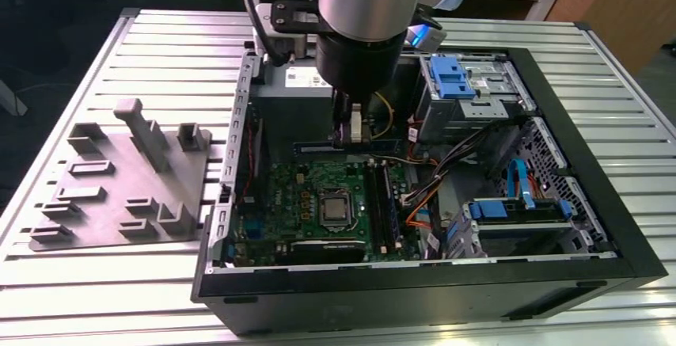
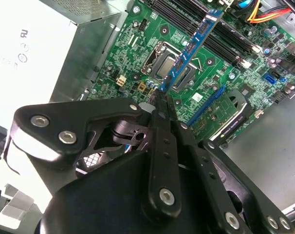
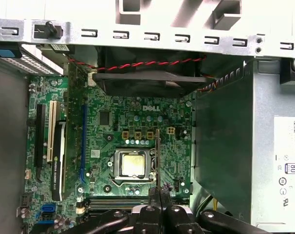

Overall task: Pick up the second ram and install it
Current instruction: 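Insert the second ram into the second slot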

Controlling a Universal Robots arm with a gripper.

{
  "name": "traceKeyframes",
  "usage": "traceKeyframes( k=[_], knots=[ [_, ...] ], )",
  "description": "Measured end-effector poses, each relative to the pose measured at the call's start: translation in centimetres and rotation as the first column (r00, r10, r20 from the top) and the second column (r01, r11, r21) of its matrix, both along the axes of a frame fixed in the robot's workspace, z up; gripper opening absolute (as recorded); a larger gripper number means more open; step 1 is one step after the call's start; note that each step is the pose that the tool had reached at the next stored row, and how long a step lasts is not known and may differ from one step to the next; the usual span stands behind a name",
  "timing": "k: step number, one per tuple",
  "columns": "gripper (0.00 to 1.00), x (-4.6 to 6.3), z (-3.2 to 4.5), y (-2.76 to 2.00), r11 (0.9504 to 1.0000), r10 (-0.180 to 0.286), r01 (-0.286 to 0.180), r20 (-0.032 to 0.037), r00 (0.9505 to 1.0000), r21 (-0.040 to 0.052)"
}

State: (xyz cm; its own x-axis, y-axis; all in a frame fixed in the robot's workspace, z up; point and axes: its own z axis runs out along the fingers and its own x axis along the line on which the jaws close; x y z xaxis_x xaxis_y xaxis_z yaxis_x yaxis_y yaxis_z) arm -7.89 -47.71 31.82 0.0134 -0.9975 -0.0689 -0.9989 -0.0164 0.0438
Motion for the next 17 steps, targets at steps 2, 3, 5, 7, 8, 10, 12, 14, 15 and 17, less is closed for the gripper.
traceKeyframes(
  k=[2,3,5,7,8,10,12,14,15,17],
  knots=[
    [0.11,0.00,-0.01,0.00,1.0000,0.000,0.000,0.0000,1.0000,0.0000],
    [0.11,0.00,-0.01,0.00,1.0000,0.000,0.000,0.0000,1.0000,0.0000],
    [0.11,0.00,-0.02,0.00,1.0000,0.000,0.000,0.0000,1.0000,0.0000],
    [0.11,0.00,-0.03,0.00,1.0000,0.000,0.000,0.0000,1.0000,0.0000],
    [0.11,0.00,-0.04,0.00,1.0000,0.000,0.000,0.0000,1.0000,0.0000],
    [0.11,0.00,-0.04,0.00,1.0000,0.000,0.000,0.0000,1.0000,0.0000],
    [0.11,0.01,-0.06,0.00,0.9998,-0.017,0.017,0.0000,0.9998,0.0001],
    [0.11,0.00,-0.07,0.00,0.9986,-0.054,0.054,0.0000,0.9986,0.0001],
    [0.11,0.00,-0.08,0.00,0.9974,-0.072,0.072,0.0000,0.9974,0.0000],
    [0.11,0.00,-0.10,0.00,0.9942,-0.107,0.107,0.0000,0.9942,0.0000]
  ],
)
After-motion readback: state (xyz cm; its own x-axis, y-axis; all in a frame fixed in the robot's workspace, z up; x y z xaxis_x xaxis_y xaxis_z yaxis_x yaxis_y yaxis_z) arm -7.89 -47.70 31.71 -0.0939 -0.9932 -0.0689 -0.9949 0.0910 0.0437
